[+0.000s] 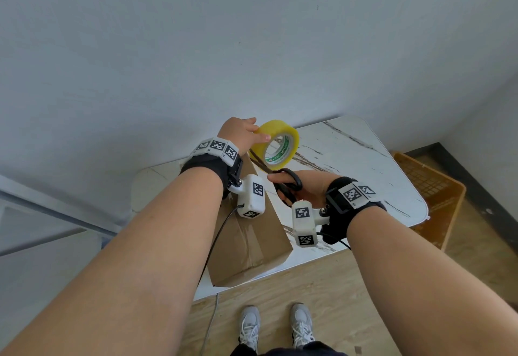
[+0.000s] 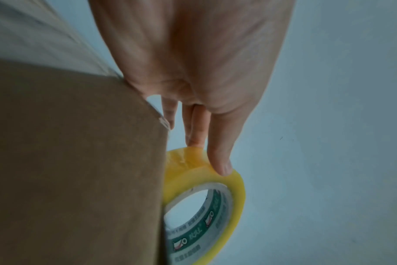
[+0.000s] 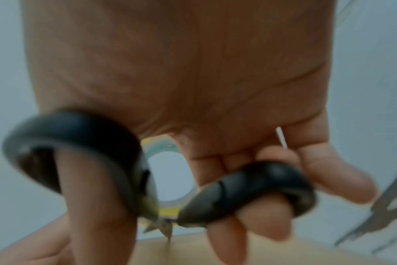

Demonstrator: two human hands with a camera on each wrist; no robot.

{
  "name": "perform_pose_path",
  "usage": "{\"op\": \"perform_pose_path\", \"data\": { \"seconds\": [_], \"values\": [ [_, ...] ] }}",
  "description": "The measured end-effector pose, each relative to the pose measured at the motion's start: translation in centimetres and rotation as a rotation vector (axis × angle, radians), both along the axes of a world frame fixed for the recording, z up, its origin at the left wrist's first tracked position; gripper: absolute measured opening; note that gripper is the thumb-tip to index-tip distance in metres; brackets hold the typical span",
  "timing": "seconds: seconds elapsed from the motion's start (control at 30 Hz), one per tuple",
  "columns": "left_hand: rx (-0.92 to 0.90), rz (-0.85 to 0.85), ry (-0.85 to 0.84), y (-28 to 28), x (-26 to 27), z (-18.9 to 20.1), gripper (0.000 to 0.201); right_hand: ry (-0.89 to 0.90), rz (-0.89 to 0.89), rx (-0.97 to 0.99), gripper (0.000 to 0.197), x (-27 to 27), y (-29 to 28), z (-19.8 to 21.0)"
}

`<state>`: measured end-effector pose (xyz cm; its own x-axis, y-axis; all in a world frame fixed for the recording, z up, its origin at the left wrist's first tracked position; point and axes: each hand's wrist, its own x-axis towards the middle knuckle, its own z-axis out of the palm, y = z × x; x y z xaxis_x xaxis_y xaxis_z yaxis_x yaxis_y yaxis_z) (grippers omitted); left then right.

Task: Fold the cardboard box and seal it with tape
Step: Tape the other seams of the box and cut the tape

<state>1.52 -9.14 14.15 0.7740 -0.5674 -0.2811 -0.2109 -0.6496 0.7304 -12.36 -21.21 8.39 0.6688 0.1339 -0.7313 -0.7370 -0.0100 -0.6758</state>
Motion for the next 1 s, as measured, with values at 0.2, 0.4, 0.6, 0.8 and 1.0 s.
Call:
{"op": "perform_pose_path", "data": {
  "seconds": [0.2,0.4,0.6,0.8,1.0],
  "values": [
    [0.02,-0.003,-0.012,0.0,0.0,0.0,0.06,0.231,0.24,-0.592,0.054,-2.2,-1.5,-1.2],
    [0.036,-0.016,-0.022,0.0,-0.1,-0.1,0.058,0.225,0.26,-0.961,0.053,-2.5,-1.2,-3.7],
    [0.069,-0.051,-0.039,-0.1,0.0,-0.2,0.054,0.273,0.174,-0.997,0.04,-1.6,-1.9,-6.6],
    [0.074,-0.06,-0.031,-0.1,-0.3,0.1,0.053,0.256,0.257,-0.961,0.04,-1.7,-1.7,-8.1],
    [0.088,-0.099,-0.039,-0.3,-0.2,0.2,0.056,0.0,-0.152,-0.898,0.017,0.1,-2.6,-5.1]
  ]
}}
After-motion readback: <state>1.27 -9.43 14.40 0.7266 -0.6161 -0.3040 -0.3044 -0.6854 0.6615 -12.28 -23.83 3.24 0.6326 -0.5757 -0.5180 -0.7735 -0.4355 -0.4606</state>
